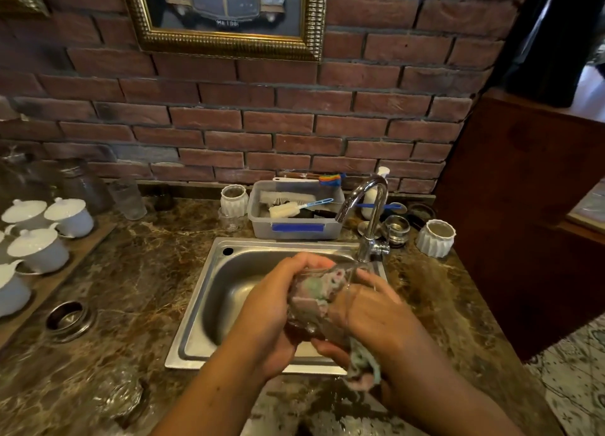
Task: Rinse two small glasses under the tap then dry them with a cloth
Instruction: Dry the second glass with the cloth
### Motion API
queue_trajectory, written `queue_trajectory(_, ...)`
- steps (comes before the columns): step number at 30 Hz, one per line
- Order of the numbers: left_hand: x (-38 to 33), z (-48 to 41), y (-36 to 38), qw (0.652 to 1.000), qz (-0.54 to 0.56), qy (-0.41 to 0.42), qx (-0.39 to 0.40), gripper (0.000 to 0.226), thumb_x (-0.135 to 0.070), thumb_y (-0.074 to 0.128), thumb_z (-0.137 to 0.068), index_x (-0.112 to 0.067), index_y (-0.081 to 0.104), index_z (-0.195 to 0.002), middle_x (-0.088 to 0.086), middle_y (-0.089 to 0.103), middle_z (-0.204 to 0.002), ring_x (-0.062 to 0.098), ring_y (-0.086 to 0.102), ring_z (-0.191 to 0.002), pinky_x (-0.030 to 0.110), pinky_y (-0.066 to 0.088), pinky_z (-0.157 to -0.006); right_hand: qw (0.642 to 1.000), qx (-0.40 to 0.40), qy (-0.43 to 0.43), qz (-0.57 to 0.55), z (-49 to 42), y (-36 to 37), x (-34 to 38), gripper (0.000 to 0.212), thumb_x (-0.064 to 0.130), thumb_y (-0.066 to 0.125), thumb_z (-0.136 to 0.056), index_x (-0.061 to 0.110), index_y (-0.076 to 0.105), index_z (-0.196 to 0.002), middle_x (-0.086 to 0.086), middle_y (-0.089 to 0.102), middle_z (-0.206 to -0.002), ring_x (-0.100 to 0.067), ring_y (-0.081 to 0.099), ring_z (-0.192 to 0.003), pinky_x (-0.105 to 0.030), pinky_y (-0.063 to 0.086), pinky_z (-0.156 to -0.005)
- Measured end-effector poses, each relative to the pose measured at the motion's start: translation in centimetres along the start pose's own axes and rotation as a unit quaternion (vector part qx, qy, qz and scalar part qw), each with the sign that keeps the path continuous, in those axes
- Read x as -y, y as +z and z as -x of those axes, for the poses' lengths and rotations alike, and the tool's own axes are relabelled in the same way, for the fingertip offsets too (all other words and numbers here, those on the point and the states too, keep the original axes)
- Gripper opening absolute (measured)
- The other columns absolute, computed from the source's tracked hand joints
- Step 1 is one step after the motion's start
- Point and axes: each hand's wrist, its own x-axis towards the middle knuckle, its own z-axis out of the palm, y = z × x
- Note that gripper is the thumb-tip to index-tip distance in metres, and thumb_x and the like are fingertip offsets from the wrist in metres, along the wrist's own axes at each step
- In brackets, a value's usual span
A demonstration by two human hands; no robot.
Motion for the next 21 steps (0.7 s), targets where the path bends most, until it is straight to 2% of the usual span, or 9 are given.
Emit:
queue_trajectory(4,0.3,-0.1,0.2,0.999,-0.012,-0.013,-0.036,0.031,-0.033,0.058,-0.094,-0.015,0.077,-0.077,0.015,0.070,-0.080,0.026,0.066,-0.069,0.036,0.049,-0.065,1.000,0.018,-0.008,0.001,-0.3,-0.4,-0.1,0.027,0.044,0.057,-0.096,0.028,0.070,-0.113,0.014,0.071,-0.111,-0.003,0.063,-0.113,-0.052,0.026,-0.121)
queue_trajectory(8,1.3,-0.2,1.5,0.980,-0.071,0.144,-0.114,0.033,-0.019,0.052,-0.098,-0.015,0.070,-0.071,0.004,0.067,-0.067,0.017,0.064,-0.061,0.033,0.045,-0.056,0.973,-0.041,0.094,-0.205,-0.6,0.0,1.3,0.012,0.040,0.062,-0.093,0.039,0.065,-0.104,0.019,0.070,-0.103,0.001,0.066,-0.101,-0.043,0.039,-0.112)
queue_trajectory(9,1.8,-0.1,1.5,0.964,-0.117,0.208,-0.115,0.032,-0.023,0.049,-0.099,-0.016,0.068,-0.074,0.000,0.066,-0.067,0.015,0.063,-0.060,0.031,0.045,-0.052,0.942,-0.051,0.145,-0.298,-0.7,-0.1,1.7,0.008,0.037,0.065,-0.092,0.037,0.069,-0.099,0.016,0.073,-0.100,-0.004,0.069,-0.096,-0.038,0.048,-0.100)
queue_trajectory(11,2.5,-0.2,0.7,0.903,-0.237,0.344,-0.100,0.030,-0.034,0.044,-0.096,-0.020,0.068,-0.084,-0.005,0.066,-0.077,0.010,0.063,-0.067,0.025,0.049,-0.051,0.821,-0.082,0.273,-0.494,-0.9,-0.3,2.3,0.015,0.035,0.072,-0.087,0.024,0.076,-0.097,-0.002,0.076,-0.100,-0.015,0.072,-0.093,-0.033,0.057,-0.082)
queue_trajectory(13,2.8,-0.9,-0.6,0.807,-0.368,0.459,-0.054,0.031,-0.029,0.043,-0.095,-0.012,0.069,-0.094,-0.003,0.066,-0.086,0.011,0.062,-0.079,0.022,0.051,-0.064,0.631,-0.107,0.363,-0.677,-0.6,0.1,2.0,0.037,0.028,0.077,-0.078,0.010,0.072,-0.110,-0.018,0.074,-0.110,-0.026,0.072,-0.100,-0.034,0.060,-0.081)
queue_trajectory(14,2.9,-1.2,-1.1,0.770,-0.412,0.487,-0.028,0.032,-0.025,0.043,-0.094,-0.007,0.069,-0.096,0.001,0.065,-0.088,0.013,0.062,-0.082,0.024,0.051,-0.068,0.567,-0.112,0.369,-0.728,-0.4,0.2,1.8,0.046,0.022,0.076,-0.076,0.003,0.068,-0.117,-0.023,0.071,-0.114,-0.030,0.071,-0.104,-0.036,0.061,-0.084)
queue_trajectory(15,3.0,-1.5,-1.3,0.757,-0.432,0.490,-0.009,0.032,-0.024,0.043,-0.094,-0.005,0.069,-0.097,0.004,0.065,-0.089,0.014,0.062,-0.084,0.028,0.051,-0.070,0.549,-0.108,0.361,-0.746,-0.2,0.3,1.5,0.048,0.018,0.073,-0.076,0.000,0.065,-0.120,-0.025,0.070,-0.116,-0.033,0.070,-0.106,-0.038,0.060,-0.087)
queue_trajectory(18,3.0,-1.5,-1.0,0.840,-0.372,0.396,-0.003,0.033,-0.033,0.042,-0.096,-0.013,0.068,-0.102,-0.002,0.065,-0.095,0.017,0.064,-0.089,0.033,0.055,-0.070,0.628,-0.093,0.351,-0.688,-0.1,-0.1,0.7,0.052,0.030,0.078,-0.076,0.005,0.067,-0.120,-0.022,0.071,-0.116,-0.033,0.069,-0.109,-0.038,0.059,-0.088)
queue_trajectory(21,3.0,-0.8,0.6,0.929,-0.270,0.251,-0.036,0.027,-0.038,0.045,-0.094,-0.024,0.067,-0.099,-0.006,0.068,-0.095,0.013,0.068,-0.087,0.030,0.057,-0.063,0.816,-0.066,0.270,-0.507,0.0,-1.0,0.3,0.034,0.039,0.071,-0.084,0.015,0.073,-0.108,-0.005,0.075,-0.104,-0.021,0.072,-0.096,-0.027,0.058,-0.081)
